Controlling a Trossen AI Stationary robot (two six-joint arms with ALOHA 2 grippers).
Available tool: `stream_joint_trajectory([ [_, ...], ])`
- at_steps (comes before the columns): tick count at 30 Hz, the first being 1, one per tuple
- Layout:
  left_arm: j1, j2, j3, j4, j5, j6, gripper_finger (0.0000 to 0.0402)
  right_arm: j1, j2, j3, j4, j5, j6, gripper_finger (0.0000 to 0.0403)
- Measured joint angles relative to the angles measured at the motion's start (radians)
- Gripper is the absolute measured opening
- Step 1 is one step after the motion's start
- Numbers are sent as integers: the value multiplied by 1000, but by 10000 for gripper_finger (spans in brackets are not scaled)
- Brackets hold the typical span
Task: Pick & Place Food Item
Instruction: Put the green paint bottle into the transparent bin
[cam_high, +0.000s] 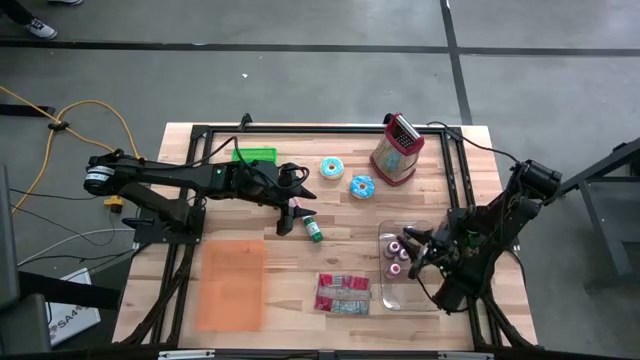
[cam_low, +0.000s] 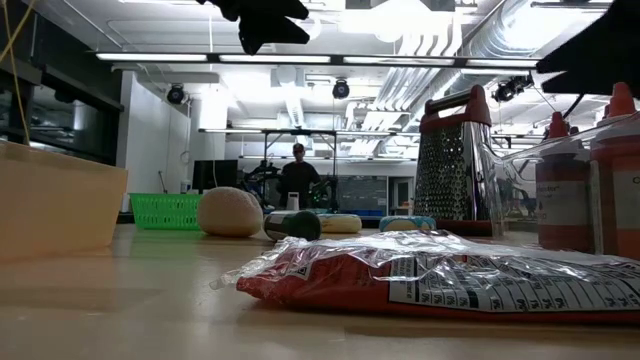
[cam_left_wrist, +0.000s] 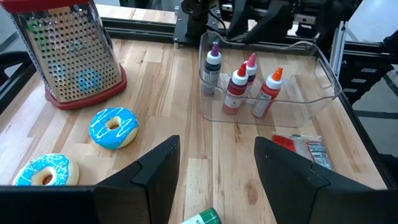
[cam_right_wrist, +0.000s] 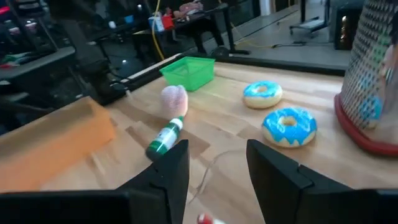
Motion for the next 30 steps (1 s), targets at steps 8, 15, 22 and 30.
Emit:
stream_joint_trajectory([
  [8,0,0,0,0,0,0,199,-111,-84,104,71,-14,-374,149],
  [15,0,0,0,0,0,0,199,-248,-133,201,334,-138,-934,149],
  [22,0,0,0,0,0,0,199,-391,-156,205,718,-363,-1439,149],
  [30,0,0,0,0,0,0,199,-534,-157,205,818,-614,-1627,149],
])
